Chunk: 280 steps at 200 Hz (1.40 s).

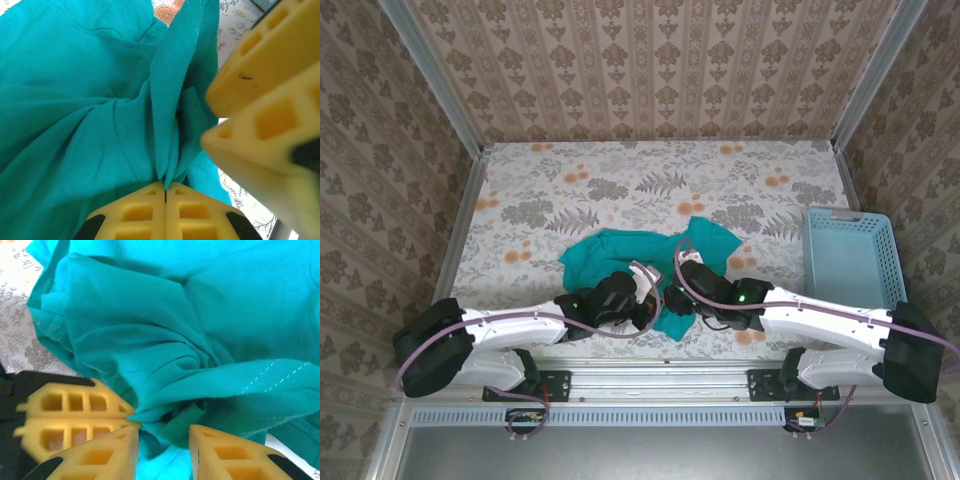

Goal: Fold the inside-out t-shirt

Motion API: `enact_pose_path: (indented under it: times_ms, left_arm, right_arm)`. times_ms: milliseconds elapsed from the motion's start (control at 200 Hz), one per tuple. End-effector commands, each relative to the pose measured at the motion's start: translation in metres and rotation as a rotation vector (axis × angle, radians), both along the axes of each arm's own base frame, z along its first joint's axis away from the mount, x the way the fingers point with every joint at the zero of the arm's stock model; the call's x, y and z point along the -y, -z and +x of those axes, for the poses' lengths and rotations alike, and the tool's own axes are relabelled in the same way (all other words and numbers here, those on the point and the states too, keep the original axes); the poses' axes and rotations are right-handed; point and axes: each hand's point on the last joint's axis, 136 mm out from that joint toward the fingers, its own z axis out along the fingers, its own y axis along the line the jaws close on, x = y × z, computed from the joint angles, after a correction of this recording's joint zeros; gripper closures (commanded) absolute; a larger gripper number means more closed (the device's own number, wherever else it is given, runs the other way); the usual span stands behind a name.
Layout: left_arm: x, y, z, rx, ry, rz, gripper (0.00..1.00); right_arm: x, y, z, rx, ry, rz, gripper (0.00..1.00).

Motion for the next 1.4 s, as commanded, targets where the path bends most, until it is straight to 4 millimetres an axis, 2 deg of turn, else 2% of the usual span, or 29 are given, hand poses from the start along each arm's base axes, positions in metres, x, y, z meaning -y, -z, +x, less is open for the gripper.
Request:
enact_pose_path:
  times_ms: [0,190,325,435,560,700,840,1015,1200,1310,1395]
  left_arm:
    - [0.002,-0.010,0.000,-0.002,-0.004,-0.038,1.00]
    - [0.001,-0.011,0.000,0.002,-0.005,-0.040,1.00]
    - [0.000,-0.010,0.001,0.006,-0.007,-0.034,1.00]
    - [-0.001,-0.010,0.002,0.008,-0.013,-0.030,1.00]
    - [-0.004,-0.007,0.004,0.010,-0.027,-0.010,1.00]
    - [-0.009,-0.003,0.007,0.009,-0.044,0.011,0.87]
    - [-0.009,-0.001,0.010,0.012,-0.049,0.034,0.85]
    - [-0.009,0.003,0.013,0.011,-0.063,0.054,0.91]
    - [-0.017,0.002,0.018,0.004,-0.092,0.032,1.00]
    - [-0.023,-0.006,0.022,-0.002,-0.105,-0.001,1.00]
    - [-0.030,-0.015,0.025,-0.009,-0.117,-0.034,1.00]
  right_arm:
    - [0.000,-0.006,0.014,0.013,0.066,0.005,0.68]
    - [0.009,0.000,0.017,0.021,0.084,-0.050,0.68]
    - [-0.001,-0.004,0.015,0.022,0.042,-0.014,0.85]
    - [0.008,-0.005,0.013,0.029,0.047,-0.043,1.00]
    - [0.040,-0.007,0.007,0.065,0.081,-0.141,1.00]
    - [0.065,-0.010,-0.008,0.095,0.056,-0.149,1.00]
    - [0.069,-0.009,-0.023,0.098,-0.002,-0.088,1.00]
    - [0.083,0.000,-0.032,0.078,0.012,-0.106,1.00]
    - [0.097,-0.001,-0.036,0.095,0.032,-0.117,1.00]
    - [0.104,-0.006,-0.033,0.118,0.049,-0.142,1.00]
    - [0.102,-0.019,-0.031,0.151,0.028,-0.143,1.00]
